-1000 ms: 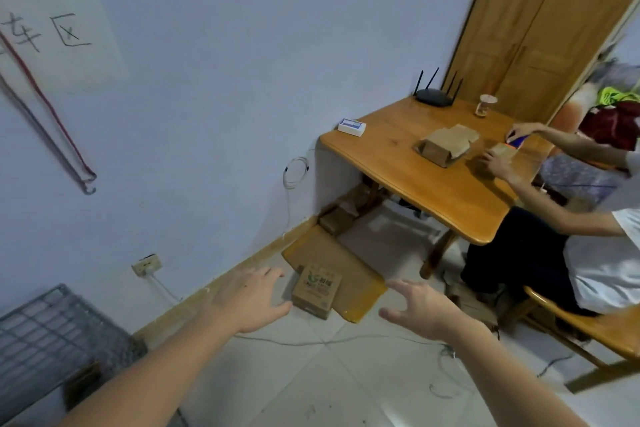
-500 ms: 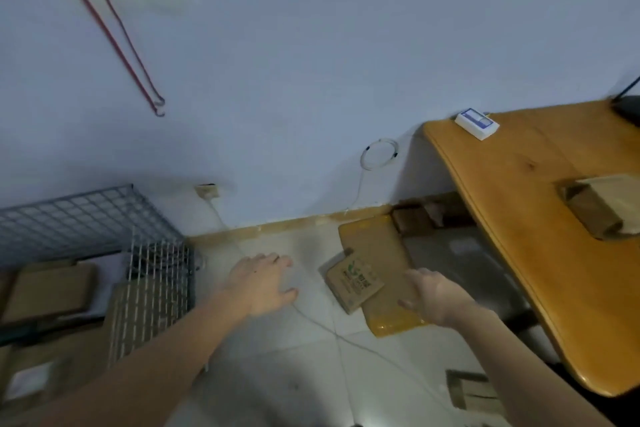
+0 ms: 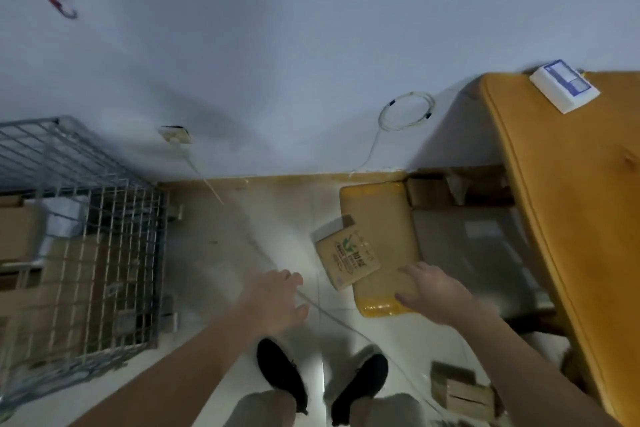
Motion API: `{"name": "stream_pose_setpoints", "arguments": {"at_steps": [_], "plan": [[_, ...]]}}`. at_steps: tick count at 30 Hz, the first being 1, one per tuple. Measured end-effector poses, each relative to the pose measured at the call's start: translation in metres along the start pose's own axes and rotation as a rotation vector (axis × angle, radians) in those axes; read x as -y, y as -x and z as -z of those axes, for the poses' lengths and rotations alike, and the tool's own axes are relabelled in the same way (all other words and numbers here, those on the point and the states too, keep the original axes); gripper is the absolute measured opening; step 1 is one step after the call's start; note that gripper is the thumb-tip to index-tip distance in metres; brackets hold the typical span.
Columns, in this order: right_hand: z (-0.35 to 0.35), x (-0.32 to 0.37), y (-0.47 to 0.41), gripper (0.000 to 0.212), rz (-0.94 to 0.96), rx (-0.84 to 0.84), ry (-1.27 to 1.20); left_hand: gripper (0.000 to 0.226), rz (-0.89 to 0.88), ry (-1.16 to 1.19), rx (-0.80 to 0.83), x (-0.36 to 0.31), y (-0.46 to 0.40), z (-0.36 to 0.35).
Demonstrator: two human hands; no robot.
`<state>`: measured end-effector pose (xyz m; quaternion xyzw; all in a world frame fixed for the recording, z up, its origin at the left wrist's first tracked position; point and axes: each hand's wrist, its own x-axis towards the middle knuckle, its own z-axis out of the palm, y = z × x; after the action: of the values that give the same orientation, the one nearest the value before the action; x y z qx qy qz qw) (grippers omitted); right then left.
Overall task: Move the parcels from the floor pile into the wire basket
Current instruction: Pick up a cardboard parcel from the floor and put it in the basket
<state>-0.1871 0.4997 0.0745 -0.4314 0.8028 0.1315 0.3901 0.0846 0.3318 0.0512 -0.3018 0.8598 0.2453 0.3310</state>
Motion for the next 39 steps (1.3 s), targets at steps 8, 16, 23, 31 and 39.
{"name": "stream_pose_setpoints", "arguments": {"at_steps": [8, 16, 23, 31, 39], "plan": [[-0.088, -0.073, -0.223, 0.065, 0.012, 0.203, -0.093, 0.064, 0.123, 0.155, 0.109, 0.014, -0.201, -0.093], [-0.213, -0.114, -0.436, 0.054, -0.075, 0.243, -0.373, 0.074, 0.381, 0.616, 0.189, 0.037, -0.409, -0.250], [-0.277, -0.107, -0.509, 0.067, -0.354, 0.117, -0.816, 0.086, 0.643, 1.470, 0.220, 0.015, -0.495, -0.329], [-0.219, -0.027, -0.382, 0.042, -0.254, -0.003, -0.960, 0.062, 0.765, 1.431, -0.153, 0.026, -0.345, -0.297], [-0.108, 0.115, -0.179, 0.057, -0.202, 0.109, -1.172, 0.063, 0.813, 1.655, -0.494, 0.089, -0.087, -0.146]]}}
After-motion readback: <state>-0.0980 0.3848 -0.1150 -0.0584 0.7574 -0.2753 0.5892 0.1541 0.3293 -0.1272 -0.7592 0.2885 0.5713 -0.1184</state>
